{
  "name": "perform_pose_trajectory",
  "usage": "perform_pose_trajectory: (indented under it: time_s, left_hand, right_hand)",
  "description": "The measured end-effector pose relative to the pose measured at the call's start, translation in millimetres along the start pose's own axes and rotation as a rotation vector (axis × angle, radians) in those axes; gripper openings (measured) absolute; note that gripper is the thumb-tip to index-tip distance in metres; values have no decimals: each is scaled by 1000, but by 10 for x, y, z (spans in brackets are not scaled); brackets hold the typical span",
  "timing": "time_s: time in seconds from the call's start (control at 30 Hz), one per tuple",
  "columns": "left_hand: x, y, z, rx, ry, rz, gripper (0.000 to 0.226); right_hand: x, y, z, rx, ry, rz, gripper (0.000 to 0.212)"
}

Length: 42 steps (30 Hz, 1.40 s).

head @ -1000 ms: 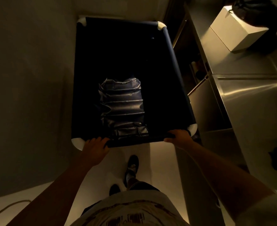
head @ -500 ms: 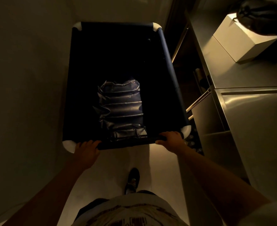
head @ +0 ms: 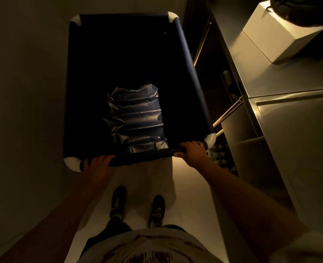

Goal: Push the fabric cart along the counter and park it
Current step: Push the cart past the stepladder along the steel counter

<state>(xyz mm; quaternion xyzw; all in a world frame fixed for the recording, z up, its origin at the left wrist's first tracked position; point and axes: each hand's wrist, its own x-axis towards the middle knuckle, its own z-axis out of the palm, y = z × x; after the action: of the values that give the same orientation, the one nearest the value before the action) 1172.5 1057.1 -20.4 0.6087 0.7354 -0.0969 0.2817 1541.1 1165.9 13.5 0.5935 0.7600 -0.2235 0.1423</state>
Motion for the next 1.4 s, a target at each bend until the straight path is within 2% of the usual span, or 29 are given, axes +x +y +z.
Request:
perform_pose_trajectory:
  time_s: [0.13,0.23,0.3,0.47,0.53,0.8,1.0,1.4]
  left_hand:
    - [206,-95,-216,-9,-42,25,85]
    - [338,-170,-343,-8,-50,49,93]
    - [415,-236,-403,3,-44,79,89]
    - [690,-364,-525,53,-63,99,57]
    - [794,-433,-576,67,-64,115,51]
    - [1019,-587,-834,116,-32,180,46]
    - [1082,-666,-970,185,-59,214,54]
    - [739,-947,-667,242,-37,271,56]
  right_hand:
    - [123,-116,-66,8,-2,36,50]
    - [191,-202,-106,7,-5,65,49]
    - [220,-259,-122,8,-12,80,49]
    - [238,-424,-115,34,-5,156,50]
    - [215,-501,-91,65,1,186,49]
    - [100,-811,44,154,7,297,51]
    - [-36,-1066,179,217,34,361,50]
    - [-404,-1298,404,263,51,414,46]
